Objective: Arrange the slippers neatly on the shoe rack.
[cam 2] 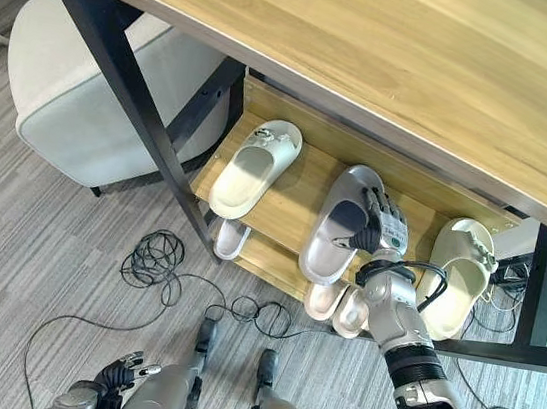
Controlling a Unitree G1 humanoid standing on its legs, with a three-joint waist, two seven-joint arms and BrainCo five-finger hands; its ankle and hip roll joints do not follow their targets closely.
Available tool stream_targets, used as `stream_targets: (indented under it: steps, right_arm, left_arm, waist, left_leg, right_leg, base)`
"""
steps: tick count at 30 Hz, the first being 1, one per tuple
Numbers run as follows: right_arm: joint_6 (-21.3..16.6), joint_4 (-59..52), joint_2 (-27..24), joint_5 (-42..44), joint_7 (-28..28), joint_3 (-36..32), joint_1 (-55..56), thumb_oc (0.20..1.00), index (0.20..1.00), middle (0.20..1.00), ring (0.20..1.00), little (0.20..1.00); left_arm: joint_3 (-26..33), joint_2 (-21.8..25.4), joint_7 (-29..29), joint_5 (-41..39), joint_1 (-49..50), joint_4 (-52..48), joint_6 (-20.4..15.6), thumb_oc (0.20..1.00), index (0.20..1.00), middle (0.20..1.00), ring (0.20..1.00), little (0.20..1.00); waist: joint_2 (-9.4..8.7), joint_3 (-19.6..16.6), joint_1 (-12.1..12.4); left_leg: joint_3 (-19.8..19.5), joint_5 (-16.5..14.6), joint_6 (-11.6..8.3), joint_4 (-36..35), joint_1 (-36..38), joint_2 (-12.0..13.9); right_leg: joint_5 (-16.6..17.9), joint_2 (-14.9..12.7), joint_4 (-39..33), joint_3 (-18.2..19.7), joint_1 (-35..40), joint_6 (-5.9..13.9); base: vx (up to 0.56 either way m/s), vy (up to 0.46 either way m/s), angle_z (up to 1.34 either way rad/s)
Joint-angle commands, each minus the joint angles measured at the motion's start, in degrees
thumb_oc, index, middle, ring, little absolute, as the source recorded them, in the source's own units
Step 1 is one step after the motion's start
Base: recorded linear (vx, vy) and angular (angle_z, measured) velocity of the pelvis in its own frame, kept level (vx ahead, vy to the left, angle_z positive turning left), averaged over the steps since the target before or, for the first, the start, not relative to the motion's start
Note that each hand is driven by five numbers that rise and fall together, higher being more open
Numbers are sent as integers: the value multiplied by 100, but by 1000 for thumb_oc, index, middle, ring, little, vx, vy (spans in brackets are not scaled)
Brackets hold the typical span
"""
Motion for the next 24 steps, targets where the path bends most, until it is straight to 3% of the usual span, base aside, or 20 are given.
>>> stream_targets:
  steps: [1,10,13,24]
  right_arm:
    - [-20,-67,-184,93,-341,-8,-388,1000,1000,1000,1000,1000]
    - [208,229,-40,202,-891,-161,-737,1000,1000,1000,1000,1000]
    - [294,155,-169,132,-800,-209,-722,1000,1000,1000,1000,1000]
    - [449,963,-274,662,-1263,-321,-1428,1000,1000,1000,1000,1000]
  left_arm:
    - [-304,-276,32,-203,-125,-92,-143,1000,1000,1000,1000,1000]
    - [-411,-249,63,-354,-113,-211,-175,1000,1000,1000,1000,1000]
    - [-443,-273,-14,-613,-205,-270,-43,1000,1000,1000,1000,1000]
    - [-604,-135,-101,-663,-39,-414,-56,1000,1000,1000,1000,1000]
  waist:
    - [-123,-147,205]
    - [-119,-105,277]
    - [-109,-131,243]
    - [-44,-155,330]
  left_leg:
    - [-266,-926,127,1029,-302,-137]
    - [-305,-939,125,1032,-322,-171]
    - [-287,-964,131,1024,-306,-178]
    - [-279,-956,133,972,-318,-202]
  right_leg:
    - [-722,-337,1098,252,-341,368]
    - [-712,-353,1057,227,-316,363]
    - [-716,-368,1041,217,-303,376]
    - [-702,-376,1001,233,-334,364]
  base:
    - [0,0,0]
    - [11,2,5]
    - [0,0,0]
    - [0,0,0]
